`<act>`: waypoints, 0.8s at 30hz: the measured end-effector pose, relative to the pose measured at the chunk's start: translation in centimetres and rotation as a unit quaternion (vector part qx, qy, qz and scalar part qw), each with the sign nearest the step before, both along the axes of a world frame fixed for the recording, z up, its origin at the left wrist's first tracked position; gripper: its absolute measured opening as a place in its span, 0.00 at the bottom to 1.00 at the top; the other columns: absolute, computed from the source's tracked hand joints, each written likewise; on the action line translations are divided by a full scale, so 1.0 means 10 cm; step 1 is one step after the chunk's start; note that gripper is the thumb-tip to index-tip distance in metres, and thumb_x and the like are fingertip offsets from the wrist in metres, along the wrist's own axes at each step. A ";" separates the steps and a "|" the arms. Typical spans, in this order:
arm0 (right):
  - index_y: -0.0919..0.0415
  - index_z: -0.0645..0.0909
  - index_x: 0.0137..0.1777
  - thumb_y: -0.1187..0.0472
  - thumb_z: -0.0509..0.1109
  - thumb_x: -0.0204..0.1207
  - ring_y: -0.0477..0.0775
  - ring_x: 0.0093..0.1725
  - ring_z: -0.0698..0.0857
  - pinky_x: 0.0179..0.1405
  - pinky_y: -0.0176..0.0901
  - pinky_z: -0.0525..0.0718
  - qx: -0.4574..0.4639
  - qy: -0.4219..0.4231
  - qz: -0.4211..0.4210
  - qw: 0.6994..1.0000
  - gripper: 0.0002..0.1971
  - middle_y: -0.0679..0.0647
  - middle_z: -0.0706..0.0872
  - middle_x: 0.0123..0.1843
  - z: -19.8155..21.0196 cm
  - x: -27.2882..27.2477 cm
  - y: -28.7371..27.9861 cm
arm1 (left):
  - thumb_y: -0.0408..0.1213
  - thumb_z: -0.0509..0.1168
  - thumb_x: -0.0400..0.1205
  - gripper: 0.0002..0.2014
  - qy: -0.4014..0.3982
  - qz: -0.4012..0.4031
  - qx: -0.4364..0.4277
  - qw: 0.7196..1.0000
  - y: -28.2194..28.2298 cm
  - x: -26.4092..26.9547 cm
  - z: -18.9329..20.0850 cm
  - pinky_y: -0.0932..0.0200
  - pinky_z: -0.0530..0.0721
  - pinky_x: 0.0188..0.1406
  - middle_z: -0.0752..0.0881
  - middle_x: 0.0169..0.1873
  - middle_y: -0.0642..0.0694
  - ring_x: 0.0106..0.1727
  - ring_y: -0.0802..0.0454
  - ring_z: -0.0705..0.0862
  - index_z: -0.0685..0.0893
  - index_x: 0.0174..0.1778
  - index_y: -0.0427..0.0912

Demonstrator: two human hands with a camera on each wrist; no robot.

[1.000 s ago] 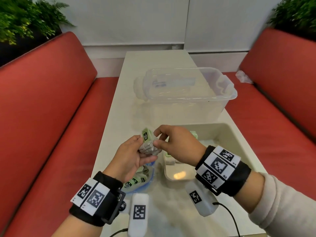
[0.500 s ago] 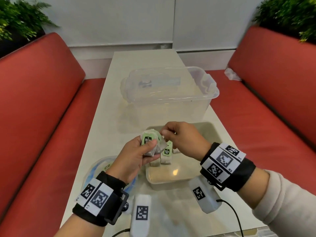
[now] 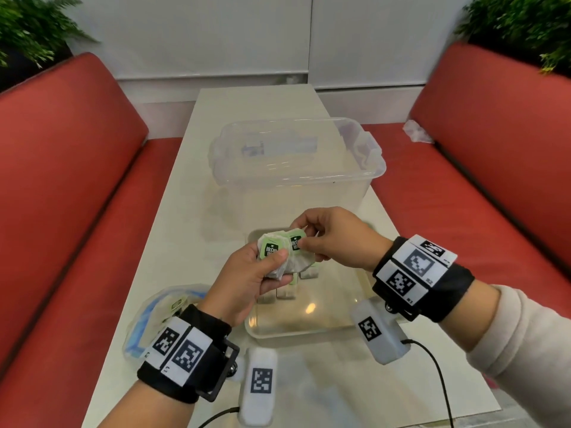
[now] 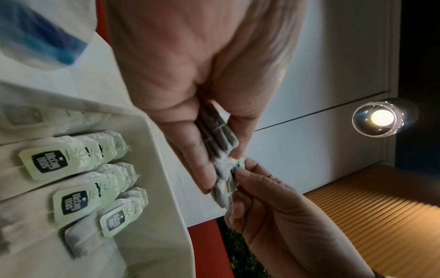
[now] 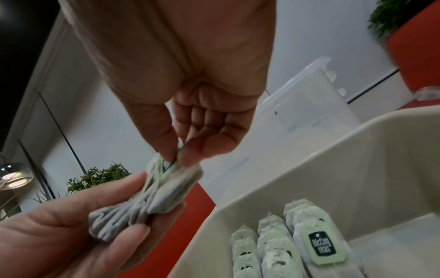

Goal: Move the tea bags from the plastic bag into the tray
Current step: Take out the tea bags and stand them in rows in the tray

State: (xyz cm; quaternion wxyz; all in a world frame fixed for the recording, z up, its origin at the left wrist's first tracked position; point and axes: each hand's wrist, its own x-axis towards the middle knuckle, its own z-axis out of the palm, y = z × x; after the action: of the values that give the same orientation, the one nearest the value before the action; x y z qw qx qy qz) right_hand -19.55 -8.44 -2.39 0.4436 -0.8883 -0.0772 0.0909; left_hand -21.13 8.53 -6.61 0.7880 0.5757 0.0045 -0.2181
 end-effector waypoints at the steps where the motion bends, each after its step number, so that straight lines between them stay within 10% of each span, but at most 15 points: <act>1: 0.59 0.85 0.50 0.68 0.71 0.74 0.46 0.24 0.79 0.26 0.34 0.79 -0.013 0.001 0.011 1.000 0.07 0.46 0.78 0.29 0.01 0.02 -0.02 | 0.31 0.64 0.81 0.10 -0.005 0.000 0.005 1.000 -0.01 0.01 0.00 0.64 0.88 0.38 0.89 0.48 0.44 0.46 0.54 0.89 0.83 0.56 0.44; 8: 0.54 0.80 0.36 0.65 0.70 0.70 0.49 0.26 0.85 0.21 0.28 0.74 -0.124 0.026 0.009 0.992 0.06 0.49 0.84 0.29 0.03 0.22 -0.26 | 0.31 0.64 0.81 0.06 0.008 0.049 0.010 0.999 0.02 0.08 -0.09 0.63 0.88 0.36 0.87 0.49 0.40 0.50 0.48 0.89 0.82 0.53 0.40; 24: 0.55 0.84 0.54 0.58 0.73 0.72 0.43 0.24 0.80 0.30 0.32 0.77 -0.417 0.158 0.188 0.875 0.10 0.43 0.84 0.30 -0.61 0.70 -0.09 | 0.31 0.63 0.81 0.05 0.025 0.064 0.015 0.998 0.05 0.10 -0.32 0.59 0.89 0.45 0.87 0.49 0.42 0.48 0.51 0.90 0.82 0.52 0.41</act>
State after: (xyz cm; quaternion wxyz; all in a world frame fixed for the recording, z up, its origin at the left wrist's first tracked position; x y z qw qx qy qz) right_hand -12.51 -9.31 -8.52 0.0123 -0.9334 -0.1264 0.3357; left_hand -20.09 9.07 -9.77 0.7911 0.5807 0.0644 -0.1814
